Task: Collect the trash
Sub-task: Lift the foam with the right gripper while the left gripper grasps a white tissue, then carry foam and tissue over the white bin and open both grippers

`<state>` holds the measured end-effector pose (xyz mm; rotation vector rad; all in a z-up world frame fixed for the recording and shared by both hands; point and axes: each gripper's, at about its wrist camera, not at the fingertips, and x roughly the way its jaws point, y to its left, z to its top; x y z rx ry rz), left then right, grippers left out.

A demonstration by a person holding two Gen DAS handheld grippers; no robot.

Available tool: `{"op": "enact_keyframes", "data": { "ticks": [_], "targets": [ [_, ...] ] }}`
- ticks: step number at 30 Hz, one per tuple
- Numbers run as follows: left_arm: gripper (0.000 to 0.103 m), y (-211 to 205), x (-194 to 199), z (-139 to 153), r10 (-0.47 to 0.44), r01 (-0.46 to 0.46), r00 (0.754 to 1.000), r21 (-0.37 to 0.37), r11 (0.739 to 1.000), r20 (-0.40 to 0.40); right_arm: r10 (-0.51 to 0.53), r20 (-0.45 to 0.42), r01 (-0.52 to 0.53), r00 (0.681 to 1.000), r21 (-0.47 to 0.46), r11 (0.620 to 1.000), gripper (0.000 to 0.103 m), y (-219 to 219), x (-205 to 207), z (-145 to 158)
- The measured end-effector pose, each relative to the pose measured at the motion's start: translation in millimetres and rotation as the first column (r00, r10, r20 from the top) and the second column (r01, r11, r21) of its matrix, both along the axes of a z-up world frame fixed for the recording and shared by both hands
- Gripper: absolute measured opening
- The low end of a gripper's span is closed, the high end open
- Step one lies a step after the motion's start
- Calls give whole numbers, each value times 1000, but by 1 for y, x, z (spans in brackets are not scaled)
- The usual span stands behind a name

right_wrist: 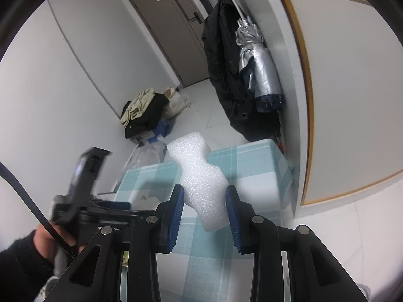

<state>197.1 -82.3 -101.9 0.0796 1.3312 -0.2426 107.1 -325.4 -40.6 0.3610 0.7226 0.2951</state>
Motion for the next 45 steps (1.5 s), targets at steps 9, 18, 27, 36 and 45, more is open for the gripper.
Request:
{"op": "enact_keyframes", "data": {
  "ticks": [9,18,27,36,45],
  "targets": [
    [19,3,8,-15,65,-62,996,53,997,-54,-1,6,1,1000,27,1000,33,-6,-6,2],
    [9,8,-14,40,66,-63,995,-46,997,73,-35,0,35,999,43,998,33,-12,-23,6],
    [9,-4,-79,113,-7,48,976,-182,982,218,-83,83,79,993,50,996,33,-37,-101,57],
    [9,-82,-136,164,-160,262,939,-330,907,305,-258,117,257,959,30,966,33,-112,-204,90],
    [9,-199,-182,145,-329,403,913,-411,817,241,-424,-3,423,906,-50,905,33,-175,-270,40]
  ]
}}
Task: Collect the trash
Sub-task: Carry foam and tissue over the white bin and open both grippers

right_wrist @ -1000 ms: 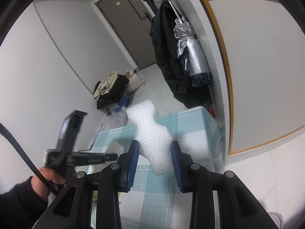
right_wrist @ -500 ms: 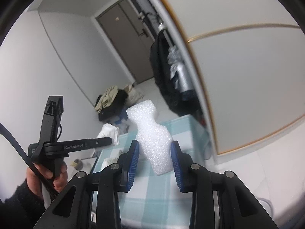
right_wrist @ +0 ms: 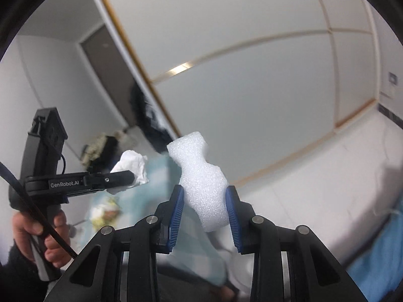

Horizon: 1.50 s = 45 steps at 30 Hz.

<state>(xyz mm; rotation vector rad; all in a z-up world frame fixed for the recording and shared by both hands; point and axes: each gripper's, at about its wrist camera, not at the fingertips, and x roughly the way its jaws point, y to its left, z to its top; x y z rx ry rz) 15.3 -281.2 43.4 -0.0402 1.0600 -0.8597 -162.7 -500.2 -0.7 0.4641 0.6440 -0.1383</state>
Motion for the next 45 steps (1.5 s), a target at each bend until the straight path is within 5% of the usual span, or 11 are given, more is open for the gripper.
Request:
{"op": "enact_keyframes", "data": {
  "ticks": [5,12,25,32,38,45],
  "targets": [
    [9,-51,-14,-57,-46,55,988,62,997,-147,-67,-151,77,986,58,995,33,-29,-10,-59],
    [9,-86,-14,-129,-1,50,936,131,990,-351,-68,-321,114,944,127,985,33,-47,0,-134],
    [9,-101,-24,-186,42,88,879,248,965,-475,-2,-526,156,851,249,956,33,-52,34,-221],
    [9,-111,-26,-191,35,111,875,270,956,-482,6,-510,145,860,255,956,35,-52,41,-234],
    [9,-114,-25,-200,29,124,865,270,955,-500,-12,-482,152,876,251,956,51,-55,37,-229],
    [9,-116,-24,-207,36,126,856,276,953,-516,-65,-437,185,897,239,953,57,-59,25,-214]
  ]
}}
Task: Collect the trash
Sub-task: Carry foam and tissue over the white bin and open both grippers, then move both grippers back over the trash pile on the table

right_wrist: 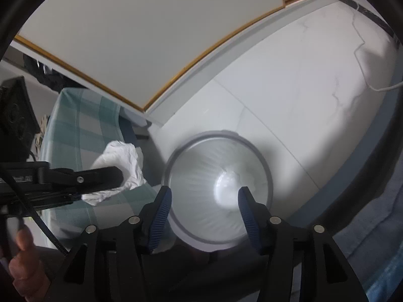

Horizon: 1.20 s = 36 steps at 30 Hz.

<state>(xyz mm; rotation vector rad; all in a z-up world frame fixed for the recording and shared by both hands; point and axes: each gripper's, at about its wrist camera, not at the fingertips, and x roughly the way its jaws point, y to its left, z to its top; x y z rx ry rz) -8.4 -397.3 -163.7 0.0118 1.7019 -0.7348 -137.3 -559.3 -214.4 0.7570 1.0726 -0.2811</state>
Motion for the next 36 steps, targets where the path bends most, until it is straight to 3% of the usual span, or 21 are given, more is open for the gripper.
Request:
{"op": "enact_keyframes", "data": {
  "ticks": [11,16,22,27,32,36],
  "targets": [
    [11,-8,-5,-3,-38,37,999,16,999,8,-56,27,58,998,-56,997,65,-12,-16,22],
    [34,1,3,-5,36,-36,999,21,999,-5,-81,58,86,995,-77,993,70,-17,-24,32],
    [48,5,6,-1,82,-83,996,-29,996,-29,-61,104,74,993,-126,989,71,-19,-26,52],
    [55,2,4,3,85,-86,996,-44,995,-22,-77,135,95,988,-132,987,73,-17,-31,61],
    [56,12,7,22,133,-128,986,-52,990,96,-89,142,108,986,-132,985,75,-17,-40,66],
    [56,30,9,48,181,-167,954,-77,983,240,-75,175,102,982,-152,983,77,-13,-42,80]
  ]
}}
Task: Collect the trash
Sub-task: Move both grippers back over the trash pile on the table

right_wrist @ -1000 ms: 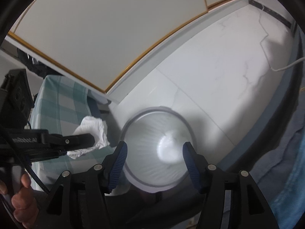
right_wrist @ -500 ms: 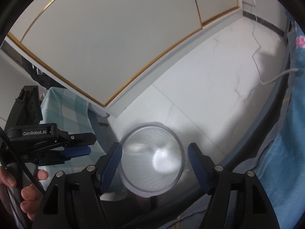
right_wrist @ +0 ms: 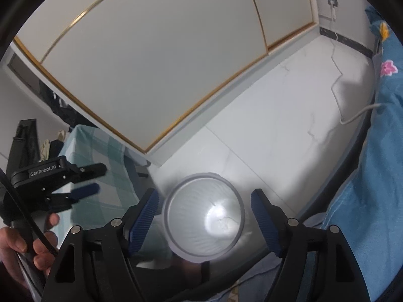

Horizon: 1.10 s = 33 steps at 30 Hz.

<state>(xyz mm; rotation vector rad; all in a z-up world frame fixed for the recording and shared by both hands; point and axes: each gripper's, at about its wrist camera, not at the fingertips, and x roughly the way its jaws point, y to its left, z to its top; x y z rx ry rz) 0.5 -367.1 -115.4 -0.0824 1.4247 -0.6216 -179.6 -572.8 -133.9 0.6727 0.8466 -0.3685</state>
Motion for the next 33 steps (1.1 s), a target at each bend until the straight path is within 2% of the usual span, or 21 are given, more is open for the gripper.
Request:
{"op": "enact_keyframes", "data": {
  "ticks": [5,9,14,18,21,27,29,30,33],
  "targets": [
    [56,20,-1,39,66,-61,983,-37,997,174,37,77,-33,996,-51,998,81,12,4,31],
    [56,38,-6,79,72,-55,946,-61,997,315,87,153,-73,984,-92,993,82,29,13,60],
    [56,74,-2,115,125,-99,900,-85,991,417,159,224,-131,962,-131,983,82,56,28,87],
    [56,101,-1,139,149,-132,833,-69,989,532,237,283,-191,929,-180,965,83,89,45,112],
    [65,127,0,153,183,-171,791,-76,982,584,293,323,-237,900,-204,950,85,113,59,128],
    [70,187,4,172,260,-272,684,-92,958,681,425,366,-342,828,-270,900,85,177,91,151],
    [76,204,4,174,279,-302,654,-96,949,703,457,373,-372,807,-279,885,85,195,99,154],
    [79,218,5,174,293,-326,630,-97,940,719,482,378,-397,791,-282,873,85,209,105,156],
    [80,245,7,175,324,-384,569,-104,918,756,531,377,-445,759,-294,846,87,240,119,158]
  ]
}}
